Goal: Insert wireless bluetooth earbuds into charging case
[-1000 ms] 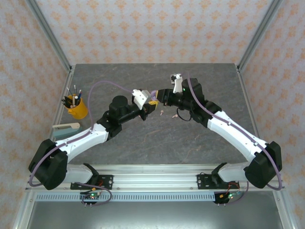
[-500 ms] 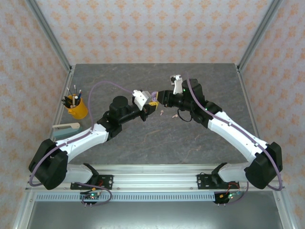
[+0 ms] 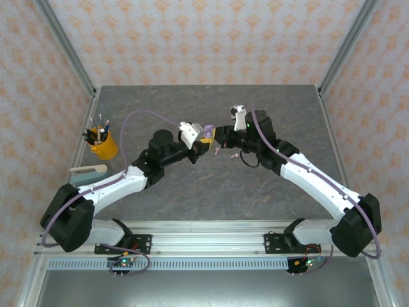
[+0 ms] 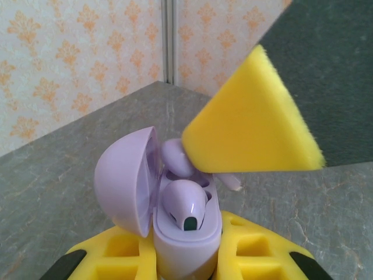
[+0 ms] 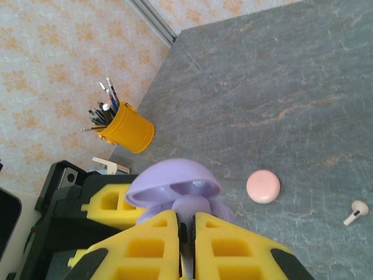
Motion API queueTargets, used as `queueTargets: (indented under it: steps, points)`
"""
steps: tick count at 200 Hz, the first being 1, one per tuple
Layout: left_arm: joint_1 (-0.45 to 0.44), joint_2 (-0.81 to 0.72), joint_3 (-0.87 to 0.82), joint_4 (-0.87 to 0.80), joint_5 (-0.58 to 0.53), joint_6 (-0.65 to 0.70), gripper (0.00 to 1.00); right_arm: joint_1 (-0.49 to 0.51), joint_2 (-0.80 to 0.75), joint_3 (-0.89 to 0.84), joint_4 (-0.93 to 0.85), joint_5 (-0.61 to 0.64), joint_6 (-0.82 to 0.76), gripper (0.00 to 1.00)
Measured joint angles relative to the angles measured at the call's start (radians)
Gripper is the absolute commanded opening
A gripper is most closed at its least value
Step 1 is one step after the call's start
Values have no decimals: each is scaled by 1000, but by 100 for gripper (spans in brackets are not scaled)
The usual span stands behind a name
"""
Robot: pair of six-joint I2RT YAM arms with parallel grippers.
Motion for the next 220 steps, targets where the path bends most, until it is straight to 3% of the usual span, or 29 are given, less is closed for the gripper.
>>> queueTargets:
  steps: [220]
  points:
    - [-7,92,-78,140,-24,-23,0,-31,-41,-187,41,56,103,5]
